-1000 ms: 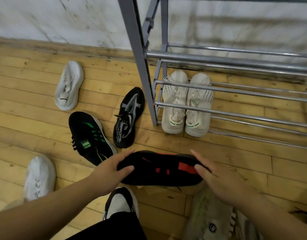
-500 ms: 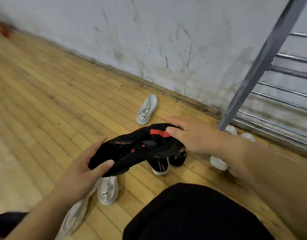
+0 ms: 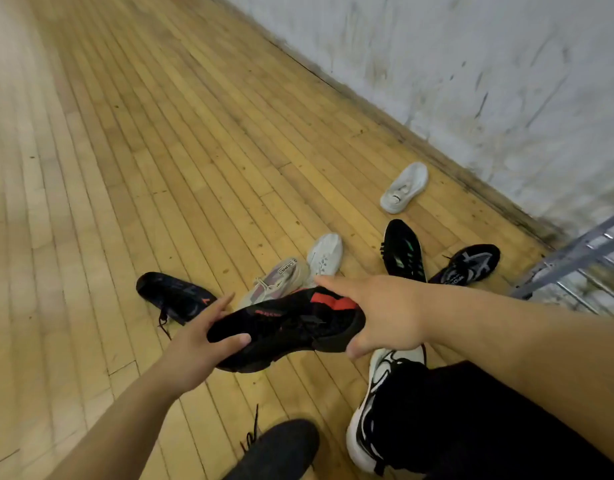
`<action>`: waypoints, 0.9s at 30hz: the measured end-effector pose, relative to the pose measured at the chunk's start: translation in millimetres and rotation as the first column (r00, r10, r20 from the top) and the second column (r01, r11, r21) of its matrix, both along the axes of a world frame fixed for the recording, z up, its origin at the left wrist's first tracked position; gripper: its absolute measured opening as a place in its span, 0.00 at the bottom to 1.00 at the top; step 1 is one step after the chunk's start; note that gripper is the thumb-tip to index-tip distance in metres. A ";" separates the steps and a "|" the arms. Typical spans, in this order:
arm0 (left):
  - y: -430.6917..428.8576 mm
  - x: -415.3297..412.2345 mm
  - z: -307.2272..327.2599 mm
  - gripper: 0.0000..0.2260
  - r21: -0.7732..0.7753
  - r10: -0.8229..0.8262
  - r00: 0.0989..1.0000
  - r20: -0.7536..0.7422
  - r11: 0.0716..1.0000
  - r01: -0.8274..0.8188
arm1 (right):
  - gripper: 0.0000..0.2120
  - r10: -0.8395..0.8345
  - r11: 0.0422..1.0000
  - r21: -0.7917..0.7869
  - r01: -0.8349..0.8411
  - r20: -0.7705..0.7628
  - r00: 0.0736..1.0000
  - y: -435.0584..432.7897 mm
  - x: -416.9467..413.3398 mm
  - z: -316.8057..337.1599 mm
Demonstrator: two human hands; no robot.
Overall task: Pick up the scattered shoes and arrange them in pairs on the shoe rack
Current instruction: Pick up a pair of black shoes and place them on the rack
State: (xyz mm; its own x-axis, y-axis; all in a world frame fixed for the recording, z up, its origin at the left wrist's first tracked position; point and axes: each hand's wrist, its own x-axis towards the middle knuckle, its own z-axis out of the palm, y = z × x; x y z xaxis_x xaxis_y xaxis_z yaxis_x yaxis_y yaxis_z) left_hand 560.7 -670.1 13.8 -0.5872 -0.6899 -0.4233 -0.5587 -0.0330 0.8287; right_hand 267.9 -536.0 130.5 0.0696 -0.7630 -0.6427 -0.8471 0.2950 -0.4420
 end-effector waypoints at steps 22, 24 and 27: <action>86.7 23.3 -114.5 0.44 0.103 -0.131 0.921 0.367 0.990 0.100 | 0.44 0.152 0.976 -0.112 -0.185 -0.253 0.956 -1.6 -22.7 -33.3; 111.0 28.2 -123.7 0.48 0.130 -0.312 0.849 0.427 0.950 0.284 | 0.45 0.168 0.980 -0.066 -0.190 -0.257 0.952 -0.6 -28.5 -40.3; 138.9 27.8 -140.8 0.50 0.152 -0.487 0.676 0.553 0.856 0.493 | 0.45 0.206 0.975 -0.028 -0.221 -0.269 0.941 1.0 -30.6 -47.3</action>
State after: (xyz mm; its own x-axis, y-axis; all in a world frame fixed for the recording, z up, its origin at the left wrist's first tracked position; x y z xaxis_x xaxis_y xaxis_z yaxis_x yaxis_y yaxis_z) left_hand 588.4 -531.1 -127.0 -0.5056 -0.3766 -0.7762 -0.8476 0.3850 0.3652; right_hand 237.3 -535.0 83.2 0.0693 -0.7844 -0.6164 -0.9757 0.0755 -0.2058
